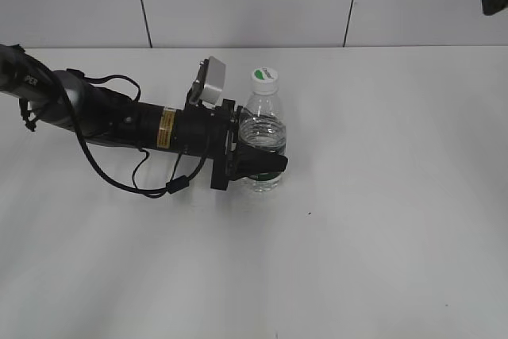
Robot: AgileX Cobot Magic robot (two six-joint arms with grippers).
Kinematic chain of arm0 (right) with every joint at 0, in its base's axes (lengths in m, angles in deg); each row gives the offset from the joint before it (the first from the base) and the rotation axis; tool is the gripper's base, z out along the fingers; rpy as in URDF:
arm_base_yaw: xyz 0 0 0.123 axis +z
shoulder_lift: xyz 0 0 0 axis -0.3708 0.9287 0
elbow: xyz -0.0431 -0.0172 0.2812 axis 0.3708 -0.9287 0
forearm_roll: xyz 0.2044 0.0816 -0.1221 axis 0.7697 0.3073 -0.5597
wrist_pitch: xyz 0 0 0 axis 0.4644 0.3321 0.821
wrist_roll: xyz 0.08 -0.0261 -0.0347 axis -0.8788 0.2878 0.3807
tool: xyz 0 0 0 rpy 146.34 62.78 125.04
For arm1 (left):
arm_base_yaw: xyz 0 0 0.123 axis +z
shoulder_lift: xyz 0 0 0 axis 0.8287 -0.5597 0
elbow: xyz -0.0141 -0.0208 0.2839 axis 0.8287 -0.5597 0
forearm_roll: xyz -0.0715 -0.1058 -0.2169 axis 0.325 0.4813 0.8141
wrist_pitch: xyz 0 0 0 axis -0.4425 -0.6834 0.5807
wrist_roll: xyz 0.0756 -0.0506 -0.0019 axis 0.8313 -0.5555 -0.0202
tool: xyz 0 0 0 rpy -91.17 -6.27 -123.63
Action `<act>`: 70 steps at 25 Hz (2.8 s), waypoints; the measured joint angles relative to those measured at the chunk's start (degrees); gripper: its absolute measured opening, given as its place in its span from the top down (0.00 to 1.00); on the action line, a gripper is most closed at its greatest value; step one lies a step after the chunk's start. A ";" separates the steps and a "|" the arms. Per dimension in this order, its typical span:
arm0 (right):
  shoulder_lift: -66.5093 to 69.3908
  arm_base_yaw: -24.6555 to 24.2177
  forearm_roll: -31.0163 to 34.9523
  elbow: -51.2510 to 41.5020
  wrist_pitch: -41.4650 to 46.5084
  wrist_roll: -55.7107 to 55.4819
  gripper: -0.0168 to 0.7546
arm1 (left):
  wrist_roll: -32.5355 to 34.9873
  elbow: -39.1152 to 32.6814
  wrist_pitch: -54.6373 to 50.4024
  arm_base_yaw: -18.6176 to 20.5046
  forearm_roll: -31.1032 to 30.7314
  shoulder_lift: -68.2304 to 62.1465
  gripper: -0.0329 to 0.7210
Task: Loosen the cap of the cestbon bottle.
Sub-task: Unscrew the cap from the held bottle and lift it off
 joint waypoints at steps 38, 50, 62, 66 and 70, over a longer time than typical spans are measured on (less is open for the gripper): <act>34.01 29.42 -8.16 29.11 1.20 -21.39 0.28 | 0.62 0.00 -0.30 -0.06 0.10 0.00 0.42; 35.06 30.46 -8.85 29.21 1.25 -21.46 0.31 | 0.62 0.00 -0.52 -0.06 0.17 0.00 0.42; 36.07 31.15 -9.04 29.32 1.25 -21.46 0.44 | 0.62 0.00 -1.43 -0.11 0.69 0.05 0.42; 36.07 32.03 -9.58 29.32 1.25 -21.35 0.44 | 0.62 0.00 -1.43 -0.11 0.76 0.05 0.42; 36.07 32.40 -10.58 29.32 1.25 -21.29 0.44 | 0.62 0.00 -1.49 -0.11 0.77 0.05 0.42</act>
